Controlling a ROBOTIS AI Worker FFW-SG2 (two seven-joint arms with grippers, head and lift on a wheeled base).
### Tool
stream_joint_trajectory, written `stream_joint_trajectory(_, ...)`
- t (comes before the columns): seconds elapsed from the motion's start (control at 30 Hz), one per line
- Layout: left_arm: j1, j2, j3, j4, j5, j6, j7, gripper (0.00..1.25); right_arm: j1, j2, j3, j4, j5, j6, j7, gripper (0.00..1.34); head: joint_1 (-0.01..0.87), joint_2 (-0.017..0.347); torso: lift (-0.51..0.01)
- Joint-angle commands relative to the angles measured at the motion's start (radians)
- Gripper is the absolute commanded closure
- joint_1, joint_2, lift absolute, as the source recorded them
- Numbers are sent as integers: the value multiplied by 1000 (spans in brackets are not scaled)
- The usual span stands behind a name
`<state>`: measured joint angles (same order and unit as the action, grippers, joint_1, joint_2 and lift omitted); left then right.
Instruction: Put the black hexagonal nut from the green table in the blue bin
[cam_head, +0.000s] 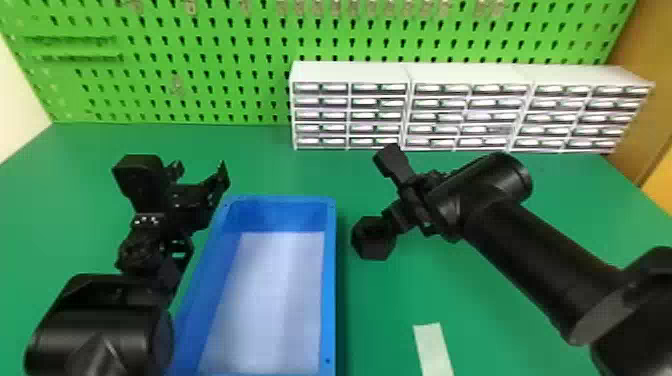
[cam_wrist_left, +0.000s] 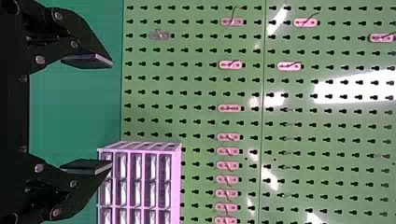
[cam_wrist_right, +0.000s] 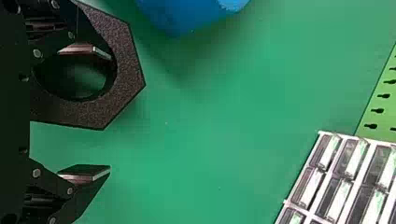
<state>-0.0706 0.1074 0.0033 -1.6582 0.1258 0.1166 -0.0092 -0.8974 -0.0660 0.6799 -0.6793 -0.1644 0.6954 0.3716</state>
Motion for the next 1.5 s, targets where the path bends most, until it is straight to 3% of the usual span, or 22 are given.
stream_joint_trajectory(0.0, -2, 0, 0, 0, 0, 0, 0, 486, 0, 0, 1, 9, -3, -5, -3, 426, 686, 51, -96)
stream_joint_trajectory(0.6, -3, 0, 0, 0, 0, 0, 0, 486, 0, 3, 14, 23, -10, -7, -11, 473, 686, 51, -96)
stream_joint_trajectory(0.9, -3, 0, 0, 0, 0, 0, 0, 486, 2, 3, 26, 26, -17, -5, -11, 700, 686, 51, -96)
stream_joint_trajectory(1.1, -2, 0, 1, 0, 0, 0, 0, 486, 3, 3, 32, 26, -15, -4, -11, 987, 686, 51, -96)
stream_joint_trajectory(1.47, 0, 0, 1, 0, -2, 0, 0, 486, 3, 3, 41, 24, -4, 3, -11, 1026, 686, 51, -96)
